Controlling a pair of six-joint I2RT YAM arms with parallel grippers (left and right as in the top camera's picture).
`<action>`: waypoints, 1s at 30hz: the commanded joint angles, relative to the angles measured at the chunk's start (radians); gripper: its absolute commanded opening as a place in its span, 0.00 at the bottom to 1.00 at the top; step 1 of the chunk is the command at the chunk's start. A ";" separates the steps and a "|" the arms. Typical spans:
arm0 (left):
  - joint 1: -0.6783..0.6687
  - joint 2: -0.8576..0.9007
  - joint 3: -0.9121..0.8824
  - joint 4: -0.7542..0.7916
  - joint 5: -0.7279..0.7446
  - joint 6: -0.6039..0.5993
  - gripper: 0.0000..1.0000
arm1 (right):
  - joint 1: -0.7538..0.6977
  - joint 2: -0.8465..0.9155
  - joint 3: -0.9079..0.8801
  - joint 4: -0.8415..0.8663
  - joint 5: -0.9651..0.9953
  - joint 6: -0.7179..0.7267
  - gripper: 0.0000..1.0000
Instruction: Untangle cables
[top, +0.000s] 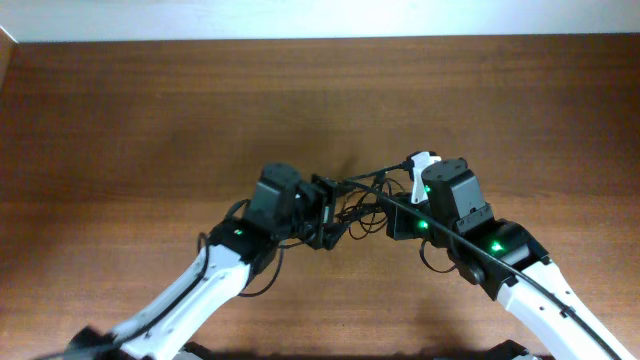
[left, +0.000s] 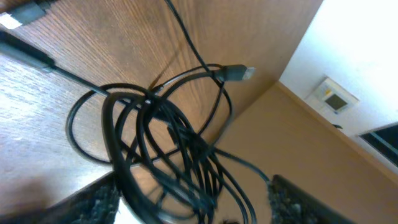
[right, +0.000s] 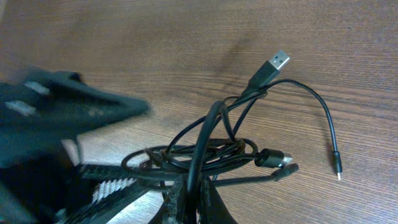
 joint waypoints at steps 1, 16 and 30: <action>-0.012 0.111 0.004 0.061 0.027 -0.012 0.41 | 0.007 -0.011 0.031 0.003 -0.024 0.005 0.04; 0.288 0.153 0.004 0.462 0.298 0.182 0.00 | 0.003 0.154 0.011 -0.295 0.251 0.346 0.04; 0.597 0.153 0.004 0.447 0.488 0.215 0.00 | -0.218 0.207 0.012 -0.278 0.046 0.075 0.08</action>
